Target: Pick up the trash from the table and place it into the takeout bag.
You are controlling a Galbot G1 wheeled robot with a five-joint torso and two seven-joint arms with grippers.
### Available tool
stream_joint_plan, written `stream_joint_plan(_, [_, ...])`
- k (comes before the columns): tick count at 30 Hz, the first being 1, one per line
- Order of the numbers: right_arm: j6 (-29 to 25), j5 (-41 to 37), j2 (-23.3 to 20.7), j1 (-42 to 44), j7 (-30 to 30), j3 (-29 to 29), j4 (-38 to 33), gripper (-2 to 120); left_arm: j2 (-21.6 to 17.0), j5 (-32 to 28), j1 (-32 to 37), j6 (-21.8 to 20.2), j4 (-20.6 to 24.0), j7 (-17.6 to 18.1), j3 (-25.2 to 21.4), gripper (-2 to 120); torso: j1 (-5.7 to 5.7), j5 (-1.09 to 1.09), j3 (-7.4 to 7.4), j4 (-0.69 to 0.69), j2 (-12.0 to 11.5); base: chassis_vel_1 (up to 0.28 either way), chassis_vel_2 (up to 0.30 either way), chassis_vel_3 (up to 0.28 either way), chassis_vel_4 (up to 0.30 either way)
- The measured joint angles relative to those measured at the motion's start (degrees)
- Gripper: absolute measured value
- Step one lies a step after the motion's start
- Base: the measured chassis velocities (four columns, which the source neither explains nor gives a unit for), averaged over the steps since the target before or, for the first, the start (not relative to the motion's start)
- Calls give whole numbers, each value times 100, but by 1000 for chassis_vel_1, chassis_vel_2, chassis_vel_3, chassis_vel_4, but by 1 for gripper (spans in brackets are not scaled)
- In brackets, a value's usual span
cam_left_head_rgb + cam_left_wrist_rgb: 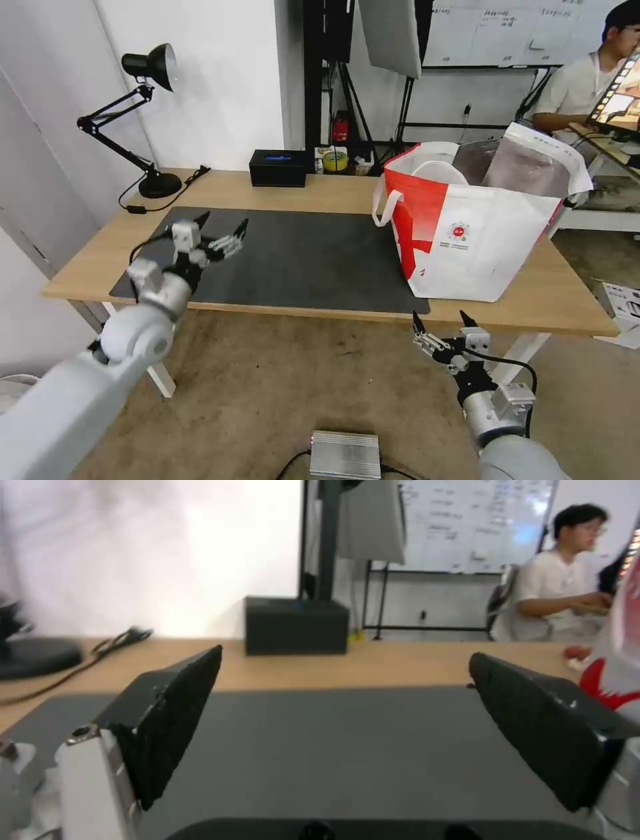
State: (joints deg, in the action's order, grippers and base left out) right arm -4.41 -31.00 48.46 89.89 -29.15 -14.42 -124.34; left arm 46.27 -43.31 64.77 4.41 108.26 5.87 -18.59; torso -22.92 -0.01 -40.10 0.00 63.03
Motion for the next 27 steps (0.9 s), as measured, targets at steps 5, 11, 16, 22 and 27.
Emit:
stream_joint_plan(5, [0, 0, 0, 0, 0, 0, 0, 100, 284, 361, 740, 145, 65, -122, -498, 100, 0, 0, 0, 1, 0, 0, 0, 0, 0])
stream_joint_plan(11, [0, 0, 0, 0, 0, 0, 0, 100, 550, 622, 1401, 364, 109, -289, -937, 100, 0, 3, 0, 0, 0, 0, 0, 0, 0])
stream_joint_plan(16, [0, 0, 0, 0, 0, 0, 0, 100, 770, 774, 1742, 502, 120, -351, -1134, 100, 1, 1, 0, 0, 0, 0, 0, 0, 0])
stream_joint_plan(22, [0, 0, 0, 0, 0, 0, 0, 100, 1015, 901, 2013, 666, 90, -408, -1272, 100, 0, 1, 0, 0, 0, 0, 0, 0, 0])
stream_joint_plan(27, [0, 0, 0, 0, 0, 0, 0, 100, 1074, 948, 2105, 736, 78, -436, -1318, 100, 0, 1, 0, 0, 0, 0, 0, 0, 0])
